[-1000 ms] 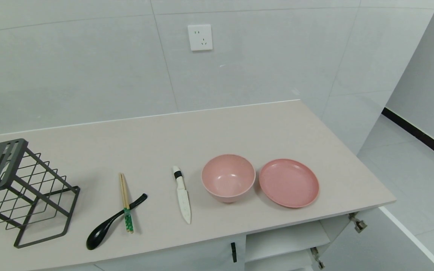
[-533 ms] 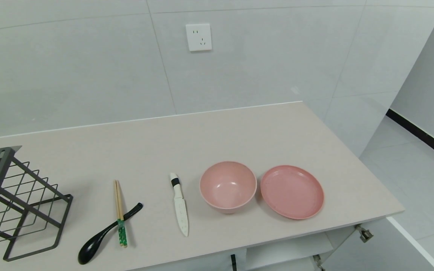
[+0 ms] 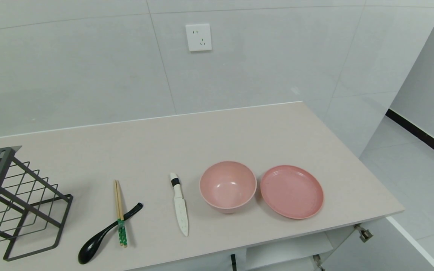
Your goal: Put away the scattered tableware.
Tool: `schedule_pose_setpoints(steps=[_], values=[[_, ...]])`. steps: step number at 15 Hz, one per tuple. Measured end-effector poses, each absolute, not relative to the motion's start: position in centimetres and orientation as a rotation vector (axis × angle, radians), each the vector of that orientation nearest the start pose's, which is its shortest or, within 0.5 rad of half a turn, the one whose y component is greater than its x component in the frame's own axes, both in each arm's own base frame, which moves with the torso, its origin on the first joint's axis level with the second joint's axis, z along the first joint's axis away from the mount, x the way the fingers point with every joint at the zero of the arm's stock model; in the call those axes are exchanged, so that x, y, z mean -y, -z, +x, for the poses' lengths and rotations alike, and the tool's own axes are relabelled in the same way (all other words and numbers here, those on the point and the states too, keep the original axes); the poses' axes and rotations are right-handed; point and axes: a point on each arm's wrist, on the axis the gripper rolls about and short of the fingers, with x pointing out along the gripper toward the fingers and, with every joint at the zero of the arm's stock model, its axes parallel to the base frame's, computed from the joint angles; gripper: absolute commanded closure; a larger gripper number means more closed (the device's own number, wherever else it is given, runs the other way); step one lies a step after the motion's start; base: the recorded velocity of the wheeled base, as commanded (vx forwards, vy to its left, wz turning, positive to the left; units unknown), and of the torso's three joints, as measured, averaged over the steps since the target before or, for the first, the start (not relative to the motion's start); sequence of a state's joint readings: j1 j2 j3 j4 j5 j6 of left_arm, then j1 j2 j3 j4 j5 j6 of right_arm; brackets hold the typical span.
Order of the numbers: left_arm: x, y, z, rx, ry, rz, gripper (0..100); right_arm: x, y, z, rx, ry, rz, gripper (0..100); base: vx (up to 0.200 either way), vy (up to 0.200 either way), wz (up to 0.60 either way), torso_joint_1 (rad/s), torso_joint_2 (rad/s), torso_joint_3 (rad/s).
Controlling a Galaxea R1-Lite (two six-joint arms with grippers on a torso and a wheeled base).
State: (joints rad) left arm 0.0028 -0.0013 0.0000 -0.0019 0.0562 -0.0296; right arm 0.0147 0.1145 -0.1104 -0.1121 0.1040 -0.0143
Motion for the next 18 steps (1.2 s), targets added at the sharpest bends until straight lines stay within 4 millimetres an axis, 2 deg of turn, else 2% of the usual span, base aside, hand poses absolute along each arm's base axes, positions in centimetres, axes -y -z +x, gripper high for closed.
schedule_pose_setpoints(steps=[6,12,14,18], values=[[-0.1,-7.6,-2.3,0.004,-0.058,-0.019,0,-0.6,-15.7,1.6,-0.098,-0.273,-0.011,0,0.000,0.000,0.00,0.000,0.00,0.000],[-0.1,-7.5,-2.3,0.001,-0.042,0.034,0,-0.9,-17.2,4.8,-0.209,-0.389,-0.039,0,0.000,0.000,0.00,0.000,0.00,0.000],[-0.1,-7.5,-2.3,0.001,-0.043,0.029,0,-1.0,-18.4,6.3,-0.210,-0.409,-0.039,0,0.000,0.000,0.00,0.000,0.00,0.000],[-0.1,-7.5,-2.3,0.001,-0.040,0.032,0,-1.3,-19.4,9.2,-0.241,-0.443,-0.037,0,0.000,0.000,0.00,0.000,0.00,0.000]])
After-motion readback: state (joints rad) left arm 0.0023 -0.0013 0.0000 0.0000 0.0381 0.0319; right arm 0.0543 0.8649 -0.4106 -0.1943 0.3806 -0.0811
